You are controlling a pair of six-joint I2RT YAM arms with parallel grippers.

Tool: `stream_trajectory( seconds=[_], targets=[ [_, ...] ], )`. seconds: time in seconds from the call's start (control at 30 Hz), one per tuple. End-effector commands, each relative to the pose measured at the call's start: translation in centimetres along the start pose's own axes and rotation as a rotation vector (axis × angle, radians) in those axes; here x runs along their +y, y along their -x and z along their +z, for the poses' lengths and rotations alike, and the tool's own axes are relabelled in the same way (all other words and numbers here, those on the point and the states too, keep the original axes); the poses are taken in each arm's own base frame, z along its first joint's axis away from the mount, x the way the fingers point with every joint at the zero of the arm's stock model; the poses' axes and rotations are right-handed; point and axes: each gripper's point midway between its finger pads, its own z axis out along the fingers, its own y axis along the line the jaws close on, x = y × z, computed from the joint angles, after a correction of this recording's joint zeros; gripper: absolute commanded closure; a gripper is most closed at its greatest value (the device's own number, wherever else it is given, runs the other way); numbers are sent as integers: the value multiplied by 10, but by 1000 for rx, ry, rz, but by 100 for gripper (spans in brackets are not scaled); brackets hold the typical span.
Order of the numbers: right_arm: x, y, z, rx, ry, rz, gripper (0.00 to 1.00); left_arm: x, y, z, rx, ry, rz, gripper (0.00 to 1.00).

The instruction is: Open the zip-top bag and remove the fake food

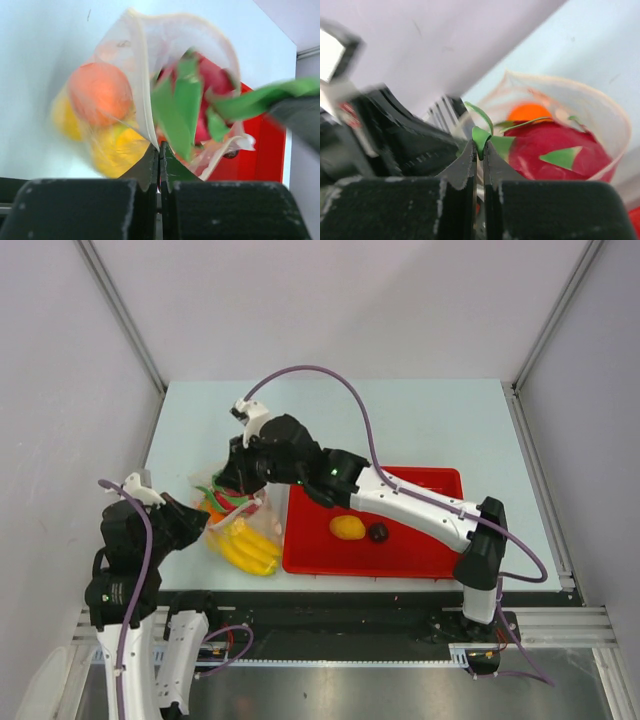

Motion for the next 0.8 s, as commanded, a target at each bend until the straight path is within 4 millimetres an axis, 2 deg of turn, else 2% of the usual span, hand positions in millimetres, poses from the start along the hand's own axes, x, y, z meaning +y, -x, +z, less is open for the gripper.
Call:
stream_trajectory(
  seconds=[0.0,0.2,0.27,0.4,0.43,0.47,0.53,0.57,0.6,0.63,0.67,0.7,0.73,0.77],
  targets=[
    [57,86,-27,-236,181,116,100,6,-13,-2,31,14,-32,100],
    [86,118,-51,-303,327,221,100,10,-19,-5,26,21,-35,100],
    [97,132,-61,-329,378,248,100,9,-14,-6,12,23,-29,100],
    [96,156,-79,-358,358,239,100,3,4,-12,-24,30,6,100],
    [93,169,-89,-387,341,200,100,2,7,-14,-30,34,13,100],
    [86,175,-104,-391,301,176,100,0,16,-18,-51,43,34,100],
    [68,183,-120,-411,240,129,100,-3,24,-22,-70,47,54,100],
    [52,174,-121,-380,178,127,100,-2,25,-22,-71,51,58,100],
    [46,180,-140,-404,141,112,100,-2,26,-21,-68,56,61,100],
    [25,183,-149,-412,82,101,100,-5,29,-23,-76,48,69,100],
    [-6,158,-143,-341,-8,93,100,-5,29,-22,-74,49,72,100],
    [-14,161,-169,-373,-57,83,100,-6,30,-22,-76,43,74,100],
    [-34,155,-178,-370,-123,84,100,-7,30,-21,-74,37,76,100],
    [-82,128,-181,-314,-247,101,100,-8,31,-21,-76,31,77,100]
  ],
)
